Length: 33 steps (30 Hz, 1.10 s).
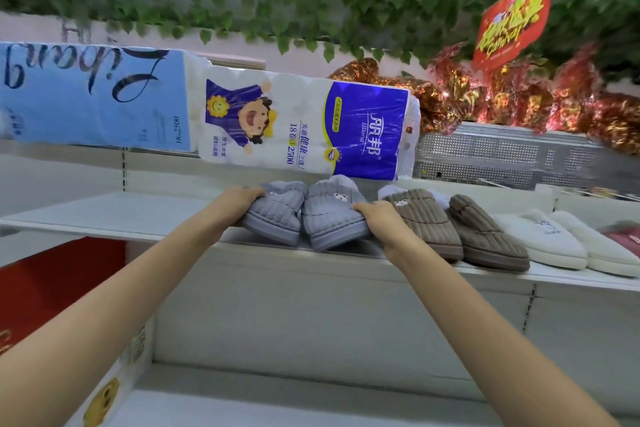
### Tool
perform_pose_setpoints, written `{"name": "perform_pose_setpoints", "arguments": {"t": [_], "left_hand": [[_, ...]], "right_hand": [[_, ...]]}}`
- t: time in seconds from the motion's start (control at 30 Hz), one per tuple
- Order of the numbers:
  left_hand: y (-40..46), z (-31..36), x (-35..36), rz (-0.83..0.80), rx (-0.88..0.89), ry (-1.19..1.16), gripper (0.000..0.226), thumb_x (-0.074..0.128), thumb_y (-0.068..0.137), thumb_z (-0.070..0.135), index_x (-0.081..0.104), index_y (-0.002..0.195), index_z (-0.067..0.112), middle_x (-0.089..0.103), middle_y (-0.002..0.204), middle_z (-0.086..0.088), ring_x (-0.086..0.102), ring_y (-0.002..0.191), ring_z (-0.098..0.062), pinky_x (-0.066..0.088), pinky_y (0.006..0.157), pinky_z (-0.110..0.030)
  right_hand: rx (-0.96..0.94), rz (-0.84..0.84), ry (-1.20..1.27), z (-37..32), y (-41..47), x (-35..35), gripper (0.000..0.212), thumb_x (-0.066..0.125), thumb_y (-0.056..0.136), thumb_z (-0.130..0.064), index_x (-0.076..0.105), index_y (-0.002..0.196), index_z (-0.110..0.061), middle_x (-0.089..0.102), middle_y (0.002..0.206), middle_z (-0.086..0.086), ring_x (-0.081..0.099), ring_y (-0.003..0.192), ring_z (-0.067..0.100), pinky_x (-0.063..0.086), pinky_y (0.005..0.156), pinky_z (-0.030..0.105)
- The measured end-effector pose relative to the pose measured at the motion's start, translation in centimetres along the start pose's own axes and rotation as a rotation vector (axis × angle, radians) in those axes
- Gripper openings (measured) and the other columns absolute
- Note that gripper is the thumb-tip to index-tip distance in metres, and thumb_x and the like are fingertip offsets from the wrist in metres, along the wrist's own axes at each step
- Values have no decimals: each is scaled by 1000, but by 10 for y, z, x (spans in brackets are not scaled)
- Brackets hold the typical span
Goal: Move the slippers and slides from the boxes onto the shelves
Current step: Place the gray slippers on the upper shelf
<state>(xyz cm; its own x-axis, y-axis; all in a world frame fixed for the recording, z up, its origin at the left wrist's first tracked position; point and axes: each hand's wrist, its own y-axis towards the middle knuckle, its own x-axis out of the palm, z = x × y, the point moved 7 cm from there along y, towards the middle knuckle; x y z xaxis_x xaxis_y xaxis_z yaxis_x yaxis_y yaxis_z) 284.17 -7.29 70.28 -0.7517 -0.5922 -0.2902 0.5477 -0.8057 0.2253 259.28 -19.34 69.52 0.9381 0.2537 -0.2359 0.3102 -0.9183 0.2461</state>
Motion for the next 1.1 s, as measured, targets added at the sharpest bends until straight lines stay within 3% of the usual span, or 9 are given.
{"name": "perform_pose_setpoints", "arguments": {"t": [0.13, 0.27, 0.33, 0.43, 0.73, 0.83, 0.93, 1.03, 1.1], "left_hand": [[6, 2, 0, -7, 27, 136, 22, 51, 101, 25, 60, 82, 16, 63, 83, -3, 56, 70, -15, 42, 59, -27], [8, -8, 6, -45, 79, 322, 34, 45, 103, 29, 67, 118, 8, 66, 123, -15, 60, 99, -26, 42, 83, -29], [7, -10, 9, -47, 97, 331, 35, 44, 103, 30, 67, 123, 12, 64, 130, -14, 59, 109, -27, 41, 92, -30], [10, -10, 13, -56, 102, 309, 35, 45, 102, 32, 68, 123, 16, 66, 129, -11, 61, 113, -26, 43, 96, -32], [14, -10, 13, 47, 148, 413, 37, 49, 99, 42, 70, 122, 21, 67, 129, -8, 61, 116, -29, 47, 99, -37], [-5, 4, 4, 241, 282, 482, 38, 56, 96, 37, 66, 130, 22, 67, 131, -5, 61, 119, -27, 45, 95, -35], [-40, 27, 9, 282, 529, 394, 35, 63, 92, 26, 66, 127, 26, 70, 123, 4, 64, 113, -15, 47, 93, -31], [-81, 46, 28, 180, 733, 300, 32, 69, 90, 20, 68, 121, 28, 70, 113, 12, 63, 105, -3, 49, 92, -22], [-105, 55, 44, 100, 816, 244, 31, 72, 89, 17, 69, 119, 24, 70, 115, 13, 64, 107, -5, 50, 94, -21]], "right_hand": [[4, 18, -47, 2, 6, 5, 34, 64, 75, -35, 58, 95, -8, 54, 87, 10, 52, 81, 23, 40, 71, 36], [18, -2, -73, 3, 7, 12, 21, 61, 86, -26, 60, 94, -7, 54, 80, 5, 50, 76, 20, 38, 65, 31], [9, -10, -86, 4, 8, 14, 10, 57, 89, -18, 59, 82, -11, 53, 73, 2, 47, 71, 17, 35, 61, 29], [-13, -18, -102, 8, 13, 15, 25, 52, 91, -10, 55, 67, -16, 52, 68, -1, 45, 67, 14, 34, 61, 28], [-71, 27, -158, 7, 11, 6, 31, 52, 90, -9, 49, 59, -14, 49, 64, 1, 43, 65, 16, 32, 59, 30], [-185, 29, -237, 3, 3, 4, 18, 53, 88, -16, 68, 85, -8, 69, 89, 8, 57, 86, 19, 45, 77, 34], [-369, 38, -314, -11, -18, -6, 37, 59, 92, -21, 63, 128, -13, 66, 125, 1, 58, 116, 15, 46, 102, 35], [-626, 15, -381, -28, -50, -19, 44, 64, 92, -23, 58, 134, -13, 62, 131, -2, 56, 120, 10, 45, 105, 29], [-752, -13, -388, -29, -73, -32, 42, 68, 90, -20, 60, 131, -14, 64, 127, -6, 58, 116, 5, 47, 103, 26]]}}
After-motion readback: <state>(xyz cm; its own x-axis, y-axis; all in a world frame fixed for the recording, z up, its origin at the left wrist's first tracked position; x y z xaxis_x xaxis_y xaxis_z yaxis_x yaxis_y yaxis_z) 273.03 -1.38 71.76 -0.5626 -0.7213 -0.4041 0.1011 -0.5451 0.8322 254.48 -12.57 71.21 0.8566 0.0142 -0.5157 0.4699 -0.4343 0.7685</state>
